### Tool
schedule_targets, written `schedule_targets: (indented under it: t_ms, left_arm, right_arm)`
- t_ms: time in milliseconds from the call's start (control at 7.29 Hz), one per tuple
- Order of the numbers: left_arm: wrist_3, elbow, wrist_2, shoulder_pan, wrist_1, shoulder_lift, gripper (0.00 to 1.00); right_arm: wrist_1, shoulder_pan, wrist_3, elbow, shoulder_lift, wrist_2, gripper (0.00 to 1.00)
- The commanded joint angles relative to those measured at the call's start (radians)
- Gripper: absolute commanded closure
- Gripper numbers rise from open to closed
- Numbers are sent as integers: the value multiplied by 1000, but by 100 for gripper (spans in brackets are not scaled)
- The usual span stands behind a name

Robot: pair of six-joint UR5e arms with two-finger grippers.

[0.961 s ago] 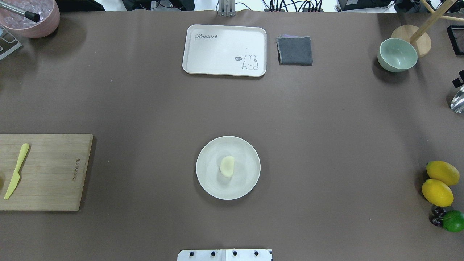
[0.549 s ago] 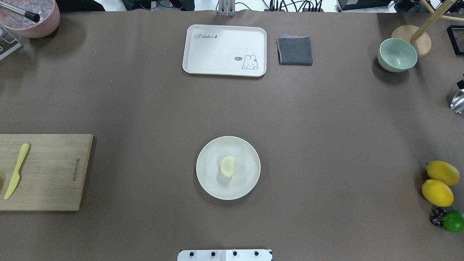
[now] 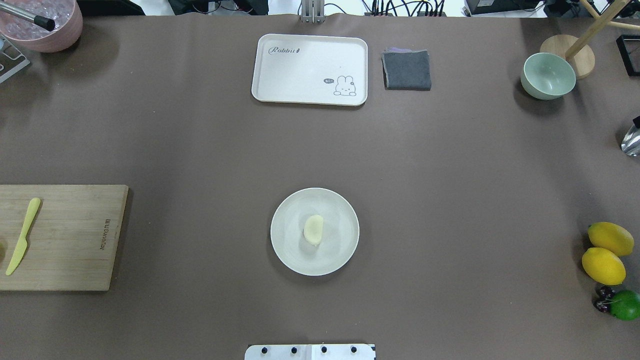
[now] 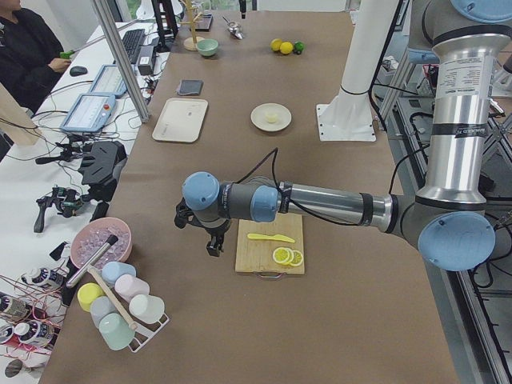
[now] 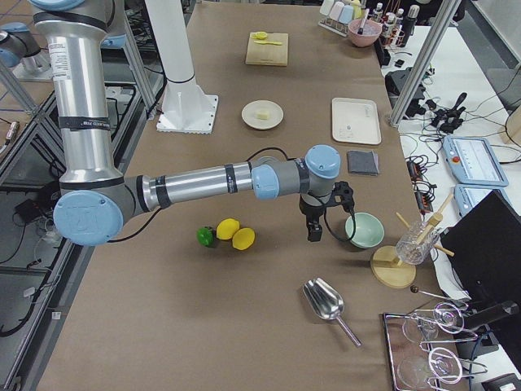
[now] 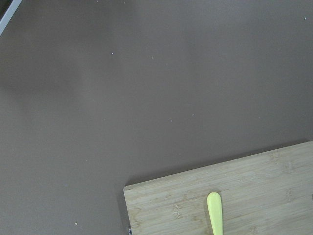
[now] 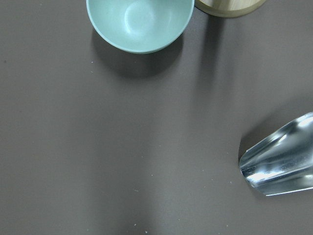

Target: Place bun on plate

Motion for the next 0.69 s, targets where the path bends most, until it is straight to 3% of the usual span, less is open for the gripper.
schedule_targets:
  t_ms: [0, 549]
  left_arm:
    - [0, 9, 3, 1, 1, -7, 3]
    - [0, 7, 3, -24, 3, -5, 2]
  right_arm:
    - [-1, 6, -29, -3, -5, 0, 0]
    - [-1, 33, -29, 14, -23, 12, 0]
